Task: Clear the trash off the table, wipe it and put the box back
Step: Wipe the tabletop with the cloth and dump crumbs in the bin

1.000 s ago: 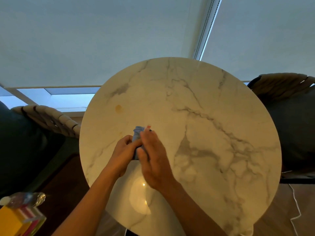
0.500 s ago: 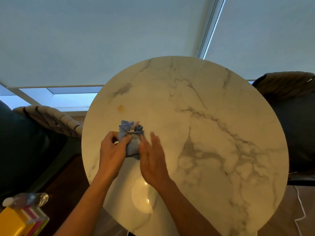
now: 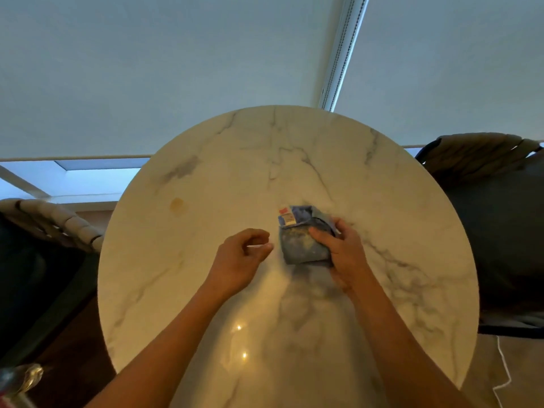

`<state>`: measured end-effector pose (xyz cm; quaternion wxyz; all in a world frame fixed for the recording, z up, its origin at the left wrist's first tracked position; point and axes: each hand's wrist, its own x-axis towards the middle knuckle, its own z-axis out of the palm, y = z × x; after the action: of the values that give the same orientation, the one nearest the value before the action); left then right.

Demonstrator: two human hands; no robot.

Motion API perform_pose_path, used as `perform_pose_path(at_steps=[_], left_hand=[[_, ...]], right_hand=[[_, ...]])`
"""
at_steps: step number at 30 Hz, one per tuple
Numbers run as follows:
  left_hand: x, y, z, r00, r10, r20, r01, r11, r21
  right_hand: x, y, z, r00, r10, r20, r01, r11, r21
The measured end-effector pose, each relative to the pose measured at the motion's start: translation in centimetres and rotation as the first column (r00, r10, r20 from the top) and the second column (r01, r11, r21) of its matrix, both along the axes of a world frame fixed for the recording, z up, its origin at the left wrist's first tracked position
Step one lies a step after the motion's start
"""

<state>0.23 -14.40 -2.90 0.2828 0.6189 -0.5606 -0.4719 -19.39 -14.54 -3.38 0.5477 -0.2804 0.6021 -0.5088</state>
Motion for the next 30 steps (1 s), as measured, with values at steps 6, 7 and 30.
perform_pose_path(at_steps=[6,7,30], left_hand=[[-0.3,-2.7,-1.4,0.971,0.027,0.239,0.018,0.983,-0.182],[0.0,-2.9,-1.8,0.944,0.022,0.330,0.060,0.969,-0.238],[15.9,5.8,-6.5,0.855,0.159,0.494,0.061,0.915,-0.400]], right_hand=[[-15.1,-3.9,-0.1,0.715,-0.341,-0.610,0.199,0.936,-0.291],[-17.1,-4.4,-0.5,0.672,-0.349,-0.653,0.194,0.934,-0.299],[12.9,-1.5,-8.4,0.320,0.172,-0.931,-0.689,0.717,-0.105]])
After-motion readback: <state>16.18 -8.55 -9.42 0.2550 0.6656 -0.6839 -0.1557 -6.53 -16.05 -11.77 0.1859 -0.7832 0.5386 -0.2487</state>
